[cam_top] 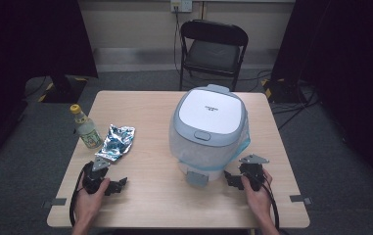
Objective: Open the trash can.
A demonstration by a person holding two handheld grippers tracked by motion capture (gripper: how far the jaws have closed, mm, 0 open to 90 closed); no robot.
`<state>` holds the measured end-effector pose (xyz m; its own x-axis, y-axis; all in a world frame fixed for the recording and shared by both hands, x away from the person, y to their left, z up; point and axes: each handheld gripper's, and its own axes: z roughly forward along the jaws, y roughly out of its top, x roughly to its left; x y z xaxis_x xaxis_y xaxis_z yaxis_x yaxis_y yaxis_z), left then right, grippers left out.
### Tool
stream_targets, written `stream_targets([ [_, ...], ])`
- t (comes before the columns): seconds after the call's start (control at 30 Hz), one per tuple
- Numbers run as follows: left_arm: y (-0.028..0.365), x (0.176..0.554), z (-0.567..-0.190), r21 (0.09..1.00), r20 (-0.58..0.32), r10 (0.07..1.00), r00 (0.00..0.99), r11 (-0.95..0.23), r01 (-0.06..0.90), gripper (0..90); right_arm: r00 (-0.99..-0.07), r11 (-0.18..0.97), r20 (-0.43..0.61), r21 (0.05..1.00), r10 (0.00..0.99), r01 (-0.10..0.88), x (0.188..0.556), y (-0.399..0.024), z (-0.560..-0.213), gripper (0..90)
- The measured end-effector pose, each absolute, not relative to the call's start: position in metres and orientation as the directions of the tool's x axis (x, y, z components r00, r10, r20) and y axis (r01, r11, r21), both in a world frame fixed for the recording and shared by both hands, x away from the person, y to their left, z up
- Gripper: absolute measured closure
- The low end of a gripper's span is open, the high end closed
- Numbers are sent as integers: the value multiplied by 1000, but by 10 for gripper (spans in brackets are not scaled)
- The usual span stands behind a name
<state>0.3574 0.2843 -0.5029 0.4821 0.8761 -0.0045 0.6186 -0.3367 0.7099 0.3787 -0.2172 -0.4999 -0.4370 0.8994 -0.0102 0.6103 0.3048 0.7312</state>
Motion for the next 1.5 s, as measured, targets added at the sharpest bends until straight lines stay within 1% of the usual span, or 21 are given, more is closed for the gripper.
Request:
stream_targets([
  [0.4, 282, 358, -500, 692, 6, 877, 480, -350, 631, 17, -435, 305, -12, 732, 900, 610, 379, -217, -500, 117],
  [0.47, 281, 357, -498, 693, -4, 877, 481, -344, 633, 101, -427, 300, -14, 734, 904, 609, 378, -216, -500, 126],
  [0.5, 280, 356, -495, 700, -12, 877, 480, -335, 631, 181, -420, 295, -14, 734, 907, 611, 376, -216, -500, 134],
  [0.53, 280, 356, -495, 700, -12, 877, 480, -335, 631, 208, -420, 295, -14, 734, 907, 611, 376, -216, -500, 134],
  [0.57, 279, 356, -493, 706, -25, 874, 485, -327, 628, 208, -418, 294, -15, 733, 908, 613, 376, -215, -500, 136],
  [0.63, 275, 357, -491, 716, -29, 871, 491, -324, 618, 145, -414, 291, -15, 736, 910, 612, 375, -214, -500, 138],
  [0.67, 273, 357, -489, 716, -10, 870, 493, -338, 611, 179, -414, 291, -16, 735, 910, 612, 375, -214, -500, 139],
  [0.7, 269, 357, -488, 716, -6, 870, 494, -341, 609, 155, -416, 294, -14, 730, 909, 617, 375, -214, -499, 146],
  [0.73, 265, 357, -486, 721, 8, 868, 496, -349, 599, 155, -416, 294, -14, 730, 909, 617, 375, -214, -499, 146],
  [0.8, 256, 359, -479, 742, -9, 856, 516, -340, 578, 160, -432, 310, -15, 719, 902, 622, 376, -214, -496, 183],
  [0.87, 251, 361, -475, 752, 2, 857, 515, -341, 564, 160, -432, 309, -13, 719, 902, 623, 376, -214, -495, 181],
  [1.0, 229, 375, -464, 767, 9, 844, 536, -350, 538, 169, -437, 309, -17, 733, 899, 607, 378, -215, -488, 181],
  [1.03, 216, 382, -461, 777, 6, 835, 550, -349, 523, 177, -433, 306, -22, 738, 901, 601, 380, -217, -484, 180],
  [1.07, 216, 382, -461, 777, 6, 835, 550, -349, 523, 177, -433, 306, -22, 738, 901, 601, 380, -217, -484, 180],
  [1.17, 200, 396, -460, 786, -30, 823, 567, -332, 522, 180, -421, 301, -33, 751, 906, 588, 386, -223, -480, 182],
  [1.2, 195, 401, -460, 786, -24, 818, 574, -339, 517, 183, -409, 289, -30, 756, 912, 588, 388, -224, -480, 187],
  [1.23, 186, 410, -461, 798, -56, 816, 575, -309, 517, 188, -394, 282, -35, 756, 918, 591, 392, -228, -479, 191],
  [1.27, 186, 410, -461, 798, -56, 816, 575, -309, 517, 188, -394, 282, -35, 756, 918, 591, 392, -228, -479, 191],
  [1.3, 176, 421, -461, 795, -72, 802, 593, -313, 520, 188, -377, 260, -26, 768, 926, 586, 395, -231, -477, 191],
  [1.43, 162, 435, -459, 792, -54, 791, 610, -338, 508, 188, -374, 255, -28, 779, 927, 572, 402, -233, -474, 192],
  [1.5, 154, 449, -459, 810, -80, 787, 612, -307, 501, 189, -374, 250, -27, 788, 927, 563, 410, -234, -471, 191],
])
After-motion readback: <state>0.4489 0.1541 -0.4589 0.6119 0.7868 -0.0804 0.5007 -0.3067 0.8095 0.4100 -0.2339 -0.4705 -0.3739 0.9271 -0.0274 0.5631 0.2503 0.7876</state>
